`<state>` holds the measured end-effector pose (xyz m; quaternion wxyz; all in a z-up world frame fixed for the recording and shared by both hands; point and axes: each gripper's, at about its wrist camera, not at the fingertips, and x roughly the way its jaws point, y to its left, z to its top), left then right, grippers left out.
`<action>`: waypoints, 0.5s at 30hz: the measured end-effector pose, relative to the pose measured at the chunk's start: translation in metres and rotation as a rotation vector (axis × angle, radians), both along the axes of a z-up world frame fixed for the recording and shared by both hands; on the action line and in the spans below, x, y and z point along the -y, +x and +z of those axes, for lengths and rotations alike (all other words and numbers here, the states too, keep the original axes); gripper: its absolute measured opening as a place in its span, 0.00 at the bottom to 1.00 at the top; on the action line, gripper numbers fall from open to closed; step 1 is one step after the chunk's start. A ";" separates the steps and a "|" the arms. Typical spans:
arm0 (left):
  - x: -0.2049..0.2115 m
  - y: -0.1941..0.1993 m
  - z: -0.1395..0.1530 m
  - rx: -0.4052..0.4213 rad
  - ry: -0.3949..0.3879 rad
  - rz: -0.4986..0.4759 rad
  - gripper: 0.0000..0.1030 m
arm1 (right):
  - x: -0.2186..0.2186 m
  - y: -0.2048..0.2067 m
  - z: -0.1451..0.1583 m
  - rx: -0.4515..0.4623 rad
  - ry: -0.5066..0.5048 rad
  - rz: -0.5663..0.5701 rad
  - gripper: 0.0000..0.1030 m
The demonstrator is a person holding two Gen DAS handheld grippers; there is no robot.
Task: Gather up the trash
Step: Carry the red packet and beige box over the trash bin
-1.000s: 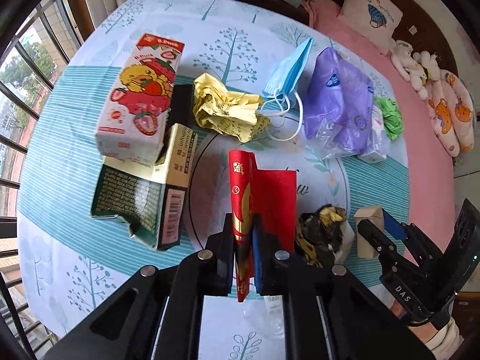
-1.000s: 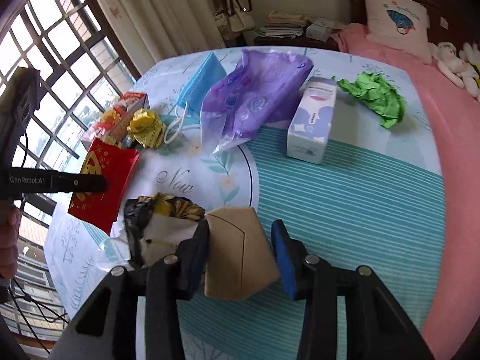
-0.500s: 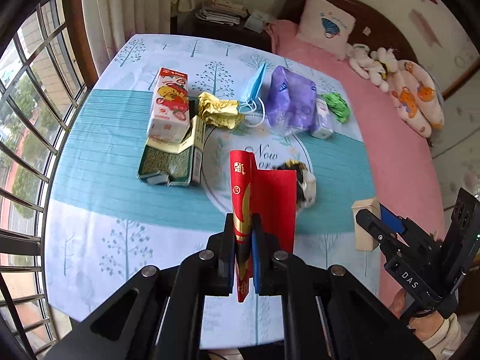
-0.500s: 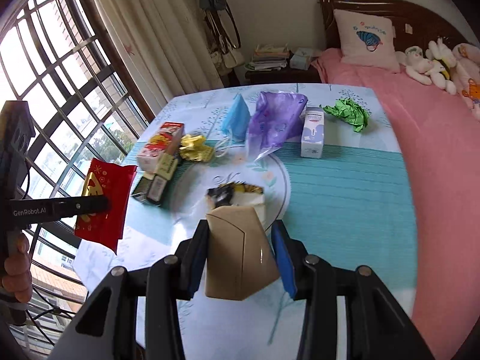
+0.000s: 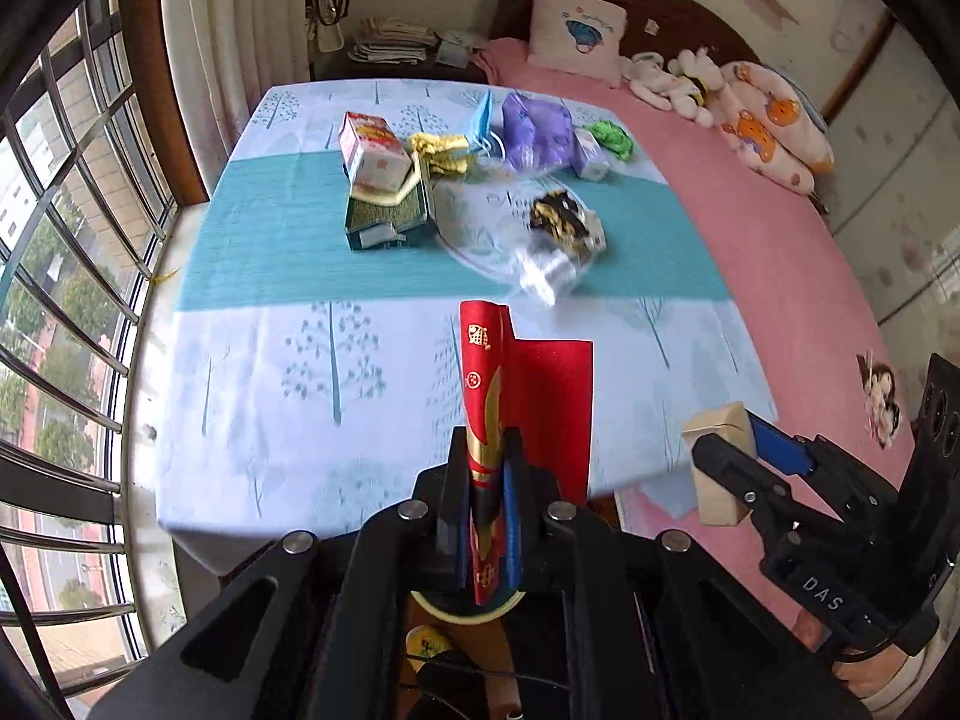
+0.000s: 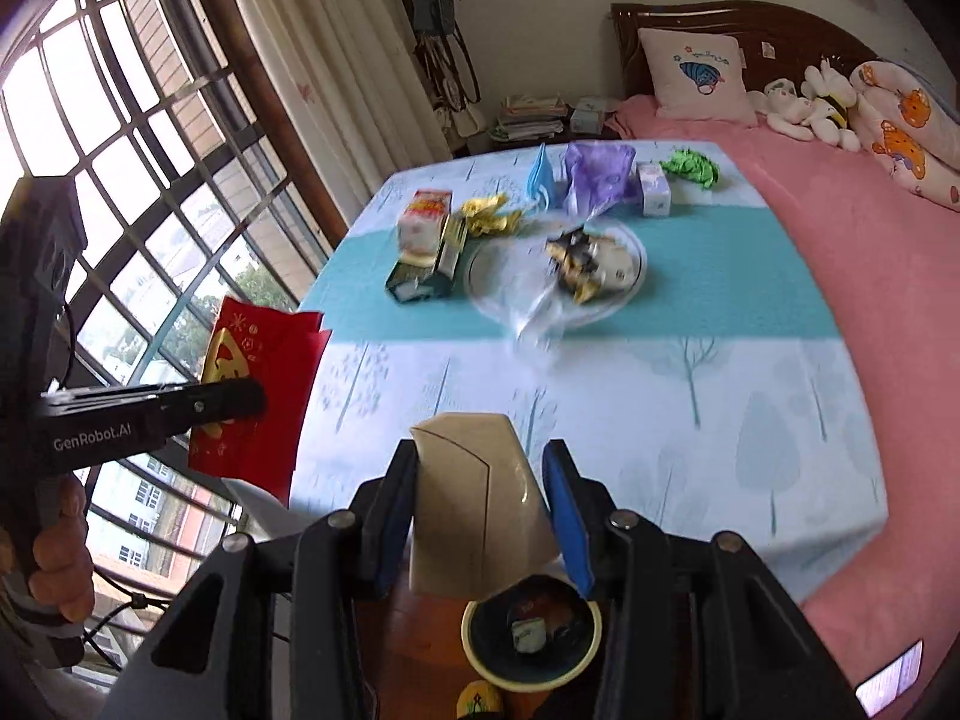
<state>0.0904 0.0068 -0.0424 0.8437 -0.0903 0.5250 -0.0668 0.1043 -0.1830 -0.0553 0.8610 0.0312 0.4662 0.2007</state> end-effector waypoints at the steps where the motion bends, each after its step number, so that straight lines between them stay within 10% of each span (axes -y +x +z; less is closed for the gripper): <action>1: 0.002 -0.007 -0.002 -0.004 0.002 -0.011 0.06 | -0.001 -0.008 -0.003 -0.013 -0.005 -0.001 0.41; 15: 0.038 -0.077 -0.092 -0.151 -0.015 -0.072 0.07 | 0.012 -0.064 -0.106 -0.247 -0.048 -0.038 0.41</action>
